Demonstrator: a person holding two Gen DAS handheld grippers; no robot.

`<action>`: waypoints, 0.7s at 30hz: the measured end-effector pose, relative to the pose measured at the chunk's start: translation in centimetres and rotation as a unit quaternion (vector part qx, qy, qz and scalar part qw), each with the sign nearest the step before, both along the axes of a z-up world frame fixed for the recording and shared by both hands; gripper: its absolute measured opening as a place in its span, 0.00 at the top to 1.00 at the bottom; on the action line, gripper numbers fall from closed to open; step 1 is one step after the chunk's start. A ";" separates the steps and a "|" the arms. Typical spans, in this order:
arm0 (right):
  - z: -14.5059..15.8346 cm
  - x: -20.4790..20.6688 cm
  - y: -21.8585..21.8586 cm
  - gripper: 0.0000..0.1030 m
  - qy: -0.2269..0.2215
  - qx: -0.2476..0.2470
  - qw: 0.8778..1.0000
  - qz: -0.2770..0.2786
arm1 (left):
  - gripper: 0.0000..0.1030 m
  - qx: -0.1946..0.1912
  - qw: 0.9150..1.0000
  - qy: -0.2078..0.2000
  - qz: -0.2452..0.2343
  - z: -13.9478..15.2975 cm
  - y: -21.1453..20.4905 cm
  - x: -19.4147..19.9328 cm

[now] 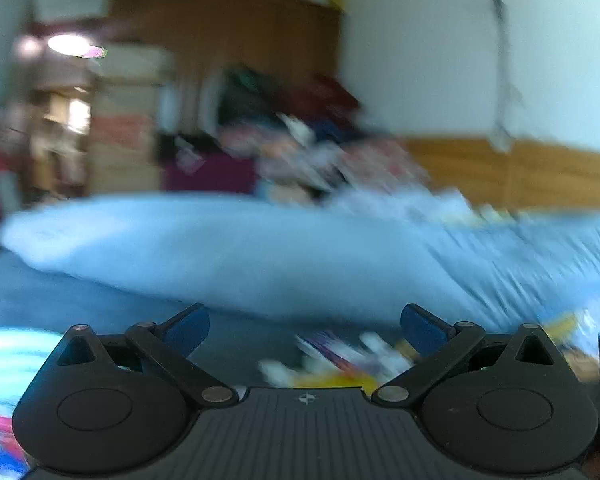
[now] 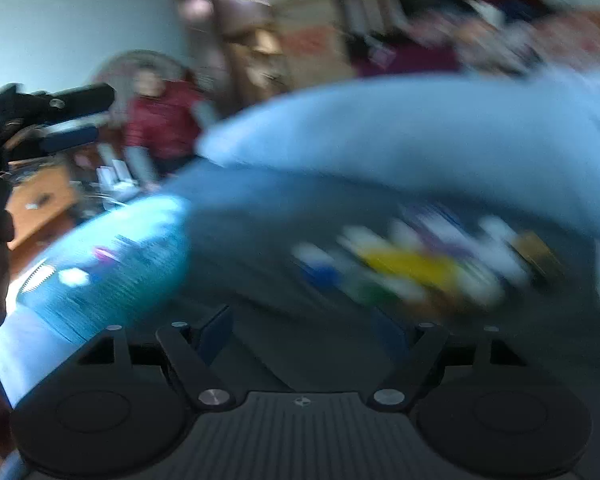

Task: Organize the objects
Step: 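Grasp the white Cestbon cap with the left tool while the right tool grasps the clear lid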

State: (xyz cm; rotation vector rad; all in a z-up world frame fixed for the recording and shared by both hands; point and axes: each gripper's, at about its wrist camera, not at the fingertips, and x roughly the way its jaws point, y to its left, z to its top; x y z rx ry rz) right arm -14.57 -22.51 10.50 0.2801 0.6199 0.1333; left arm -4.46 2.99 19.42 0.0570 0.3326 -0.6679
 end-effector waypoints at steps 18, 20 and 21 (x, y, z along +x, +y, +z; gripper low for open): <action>-7.3 -0.7 -7.8 0.25 0.031 0.028 0.998 -0.051 | 0.32 0.136 0.979 0.138 0.055 -17.9 -8.1 14.7; -6.7 -0.2 -7.9 0.25 0.022 0.027 0.998 -0.050 | 0.23 0.127 0.980 0.133 0.070 -18.0 -8.0 14.9; -6.3 0.2 -7.9 0.25 0.015 0.020 0.999 -0.048 | 0.23 0.123 0.981 0.131 0.074 -18.0 -7.9 15.0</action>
